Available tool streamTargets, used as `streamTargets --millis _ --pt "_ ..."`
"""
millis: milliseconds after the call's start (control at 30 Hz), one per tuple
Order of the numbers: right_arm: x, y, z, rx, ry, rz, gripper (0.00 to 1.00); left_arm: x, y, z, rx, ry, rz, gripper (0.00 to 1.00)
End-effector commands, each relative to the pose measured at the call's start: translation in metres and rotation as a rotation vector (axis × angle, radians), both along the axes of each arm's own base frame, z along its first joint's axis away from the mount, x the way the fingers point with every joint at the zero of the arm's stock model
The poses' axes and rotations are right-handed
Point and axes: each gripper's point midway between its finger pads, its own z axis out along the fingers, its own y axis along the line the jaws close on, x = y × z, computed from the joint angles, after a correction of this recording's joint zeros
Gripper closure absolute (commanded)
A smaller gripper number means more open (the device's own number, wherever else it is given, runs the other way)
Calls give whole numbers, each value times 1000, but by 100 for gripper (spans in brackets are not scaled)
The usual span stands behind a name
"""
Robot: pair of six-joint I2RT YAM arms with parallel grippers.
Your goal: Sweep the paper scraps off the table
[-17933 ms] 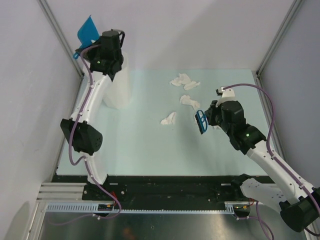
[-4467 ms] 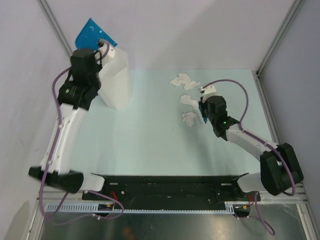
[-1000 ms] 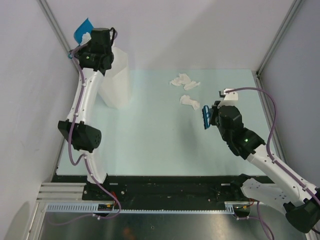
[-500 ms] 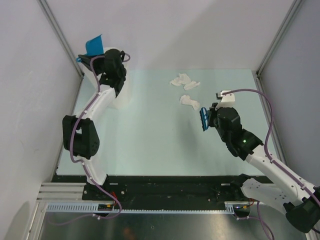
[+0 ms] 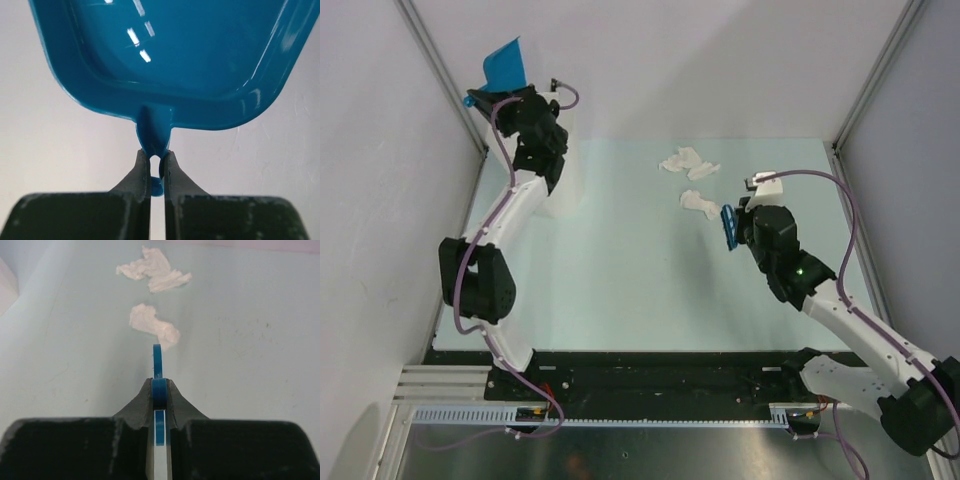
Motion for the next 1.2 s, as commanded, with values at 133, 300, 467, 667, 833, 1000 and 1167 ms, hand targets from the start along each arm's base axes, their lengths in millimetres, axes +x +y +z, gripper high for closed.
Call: streamTargets --millis 133,300,467,667,833,1000,1167 --pt "92 -4 27 -244 -295 110 100 -51 -19 98 -381 -464 -413 100" --pt "160 7 13 -488 -376 161 100 -57 -34 71 -526 -458 -534 100" --pt "206 31 -45 -670 -314 281 100 -83 -57 25 -746 -342 -634 100" --pt "180 79 -93 -679 -231 602 100 -104 -106 -91 -1069 -20 -689 100" --pt "96 127 -119 -630 -61 949 100 -102 -116 -131 -1161 71 -668 100" --pt "36 141 -91 -549 -24 1099 100 -100 -118 -143 -1244 81 -661 100" --pt "72 128 3 -567 -326 889 100 -106 -120 -175 -1290 150 -629 100"
